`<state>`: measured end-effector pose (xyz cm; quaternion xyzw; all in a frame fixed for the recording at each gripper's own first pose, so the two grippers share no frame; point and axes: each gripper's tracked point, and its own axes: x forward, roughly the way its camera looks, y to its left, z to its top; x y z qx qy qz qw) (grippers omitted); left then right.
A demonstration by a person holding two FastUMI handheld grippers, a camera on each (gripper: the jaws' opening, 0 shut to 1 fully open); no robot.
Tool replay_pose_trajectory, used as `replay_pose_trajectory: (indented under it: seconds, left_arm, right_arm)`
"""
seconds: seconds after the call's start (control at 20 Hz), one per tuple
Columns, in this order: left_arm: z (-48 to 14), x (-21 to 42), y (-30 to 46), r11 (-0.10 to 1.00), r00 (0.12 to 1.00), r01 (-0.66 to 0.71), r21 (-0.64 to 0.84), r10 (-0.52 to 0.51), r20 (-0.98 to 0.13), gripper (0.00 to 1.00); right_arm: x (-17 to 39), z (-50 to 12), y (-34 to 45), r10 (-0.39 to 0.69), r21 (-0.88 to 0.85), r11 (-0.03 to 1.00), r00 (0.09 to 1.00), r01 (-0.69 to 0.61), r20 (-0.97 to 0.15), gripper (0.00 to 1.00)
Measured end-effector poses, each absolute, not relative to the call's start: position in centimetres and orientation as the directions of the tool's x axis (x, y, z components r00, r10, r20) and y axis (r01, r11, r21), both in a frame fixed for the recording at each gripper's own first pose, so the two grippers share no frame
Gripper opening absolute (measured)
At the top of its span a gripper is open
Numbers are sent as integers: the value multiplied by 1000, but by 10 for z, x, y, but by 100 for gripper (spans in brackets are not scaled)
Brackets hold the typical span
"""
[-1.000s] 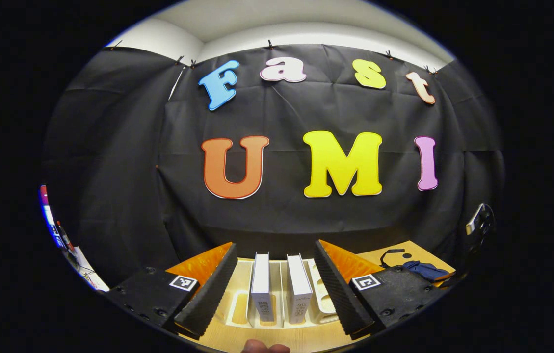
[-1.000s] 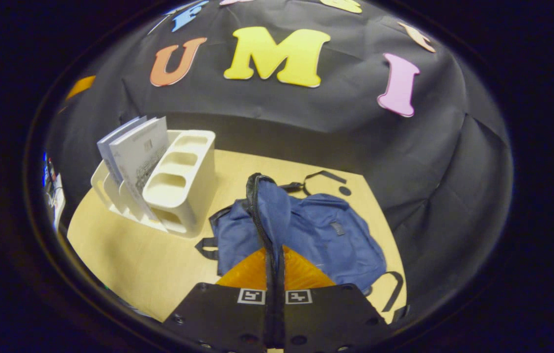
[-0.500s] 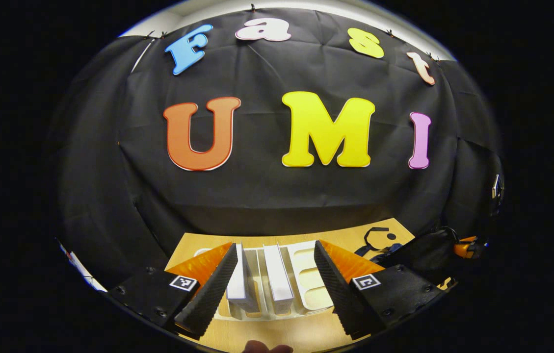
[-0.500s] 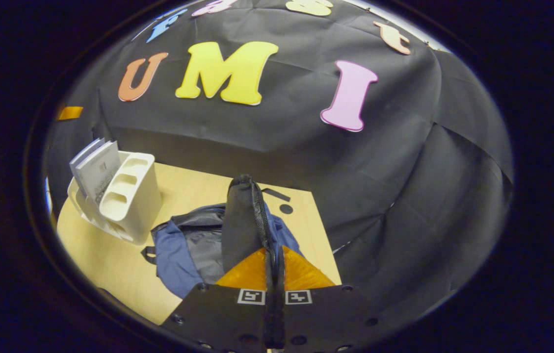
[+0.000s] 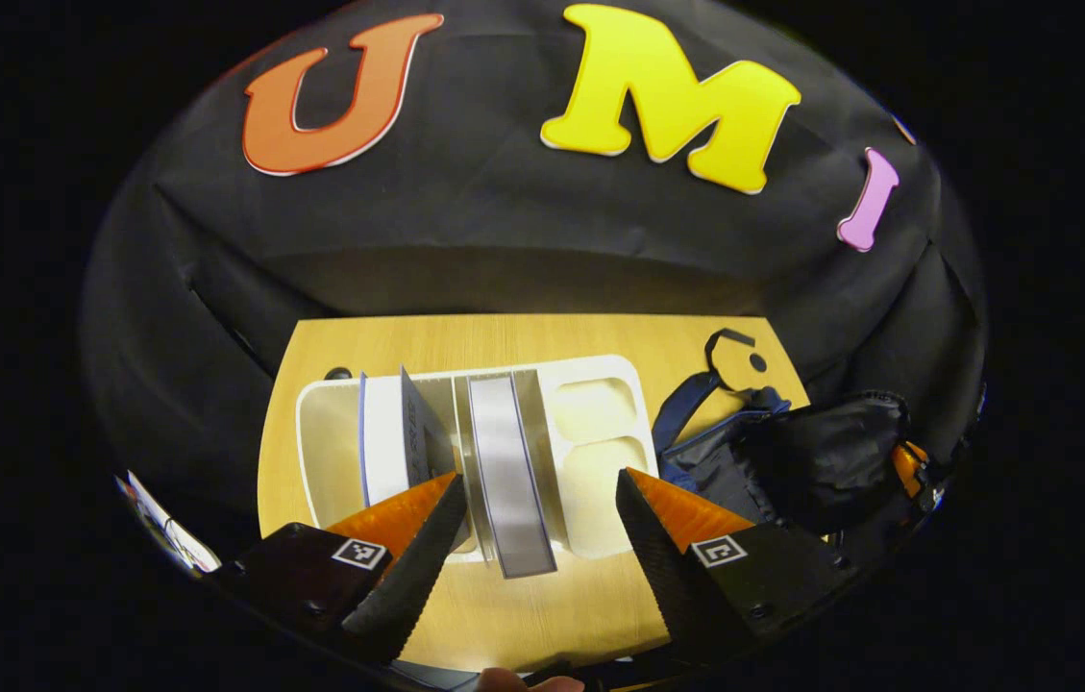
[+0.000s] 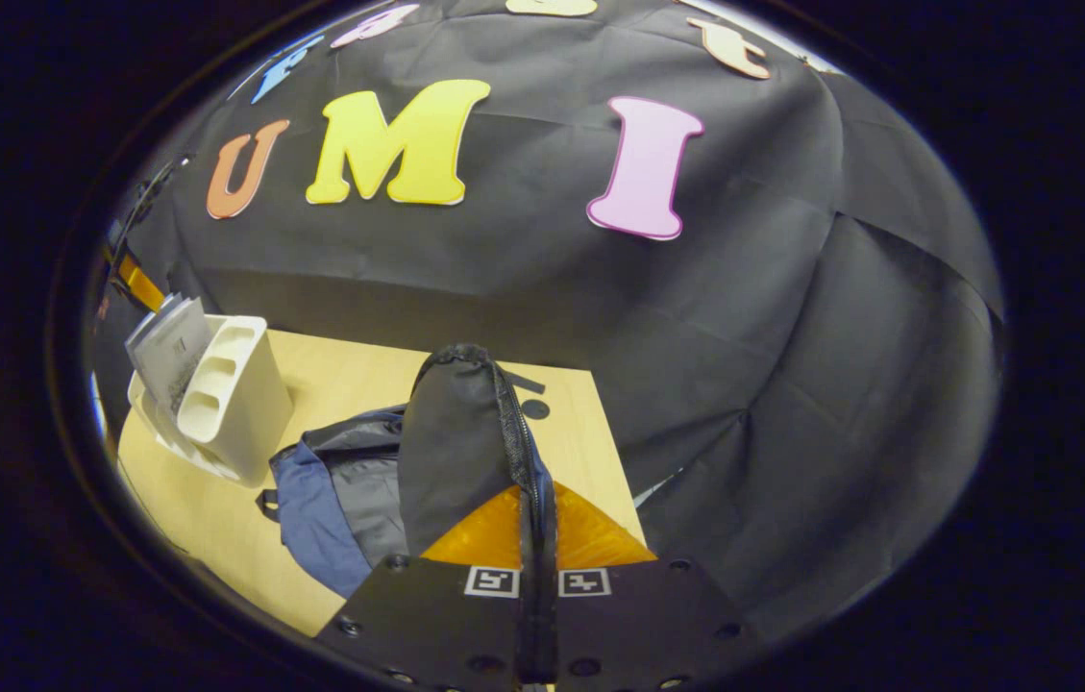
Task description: Open the schoolbag, grab two books from the bookshelf and put them into the schoolbag.
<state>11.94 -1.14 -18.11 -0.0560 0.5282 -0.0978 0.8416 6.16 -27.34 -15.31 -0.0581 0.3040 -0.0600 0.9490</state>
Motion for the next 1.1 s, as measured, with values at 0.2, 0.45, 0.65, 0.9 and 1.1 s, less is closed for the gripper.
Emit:
replay_pose_trajectory:
  seconds: [0.2,0.45,0.65,0.9,1.1]
  left_arm:
    - [-210,116,-7,983,246,59,-174,-183,-952,99]
    - [-238,104,-14,982,88,-28,-185,-182,-979,99]
    - [-253,94,-15,981,-4,-100,-165,-167,-986,95]
    - [-262,95,-17,983,-14,-114,-143,-146,-989,66]
    - [-260,95,-14,989,-28,-111,-97,-101,-995,47]
  right_arm:
    - [62,-157,-280,-138,-128,989,806,78,-576,0]
    - [64,-161,-280,-124,-114,991,807,71,-577,0]
    - [62,-167,-281,-114,-101,993,804,67,-583,0]
    - [58,-171,-284,-113,-97,993,802,69,-586,0]
    - [58,-169,-282,-113,-97,993,806,69,-581,0]
